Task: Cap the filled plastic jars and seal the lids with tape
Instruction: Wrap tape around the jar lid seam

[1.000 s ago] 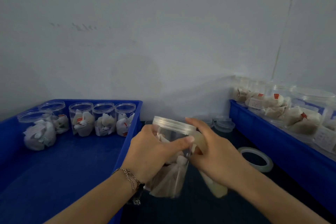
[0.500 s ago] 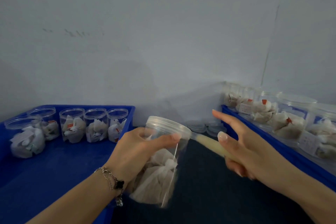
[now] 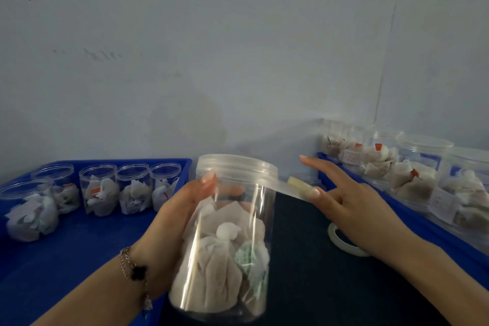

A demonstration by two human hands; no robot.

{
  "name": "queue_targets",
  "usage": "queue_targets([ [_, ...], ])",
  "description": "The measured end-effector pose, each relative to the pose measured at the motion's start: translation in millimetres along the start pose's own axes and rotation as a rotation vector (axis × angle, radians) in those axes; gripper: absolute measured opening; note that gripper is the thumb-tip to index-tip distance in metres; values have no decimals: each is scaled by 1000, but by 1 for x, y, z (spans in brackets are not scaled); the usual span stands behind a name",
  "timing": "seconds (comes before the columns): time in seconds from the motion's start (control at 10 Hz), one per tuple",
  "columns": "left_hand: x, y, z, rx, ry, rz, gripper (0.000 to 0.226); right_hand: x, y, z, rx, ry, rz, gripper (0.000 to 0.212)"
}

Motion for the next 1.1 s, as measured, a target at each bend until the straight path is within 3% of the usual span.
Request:
queue_targets([
  [0.1, 8, 11, 7, 125, -124, -41, 72, 5, 3, 8, -4, -33, -29, 49],
  [0.2, 14, 5, 0, 12, 89, 18, 46, 17, 0, 14, -6, -63, -76, 44],
  [0.3, 43, 2, 15, 48, 156, -120, 60, 48, -14, 25, 0, -141, -190, 57],
  [0.4, 44, 1, 18, 112, 224, -248, 49, 70, -24, 32, 5, -161, -292, 65],
  [0.5, 48, -8, 12, 101, 276, -363, 39, 96, -36, 44, 59, -24, -454, 73],
  [0.6, 40, 1, 8, 153, 185, -304, 65, 98, -35, 51, 84, -19, -462, 74],
  [0.7, 47, 16, 8, 4, 147, -244, 38, 92, -26, 36, -33, 24, -434, 81],
  [0.8, 50, 18, 12, -46, 96, -244, 34, 82, -18, 18, -98, 54, -382, 84],
  [0.9, 33, 6, 1, -115, 106, -162, 60, 65, -11, 2, -120, 45, -323, 79],
  [1.0, 34, 6, 5, -29, -21, -192, 76, 53, -6, -6, -142, 59, -300, 81],
  [1.1, 23, 6, 10, -1, -98, -64, 76, 32, 5, -16, -166, 92, -246, 79],
])
Point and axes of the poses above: each hand's wrist, its own y-axis towards the middle knuckle, its own x-axis out of the back of the hand, z = x × y, the point moved 10 cm from there along y, towards the middle knuckle, and after that the axes turned 11 degrees about y, right-handed, at the moved point
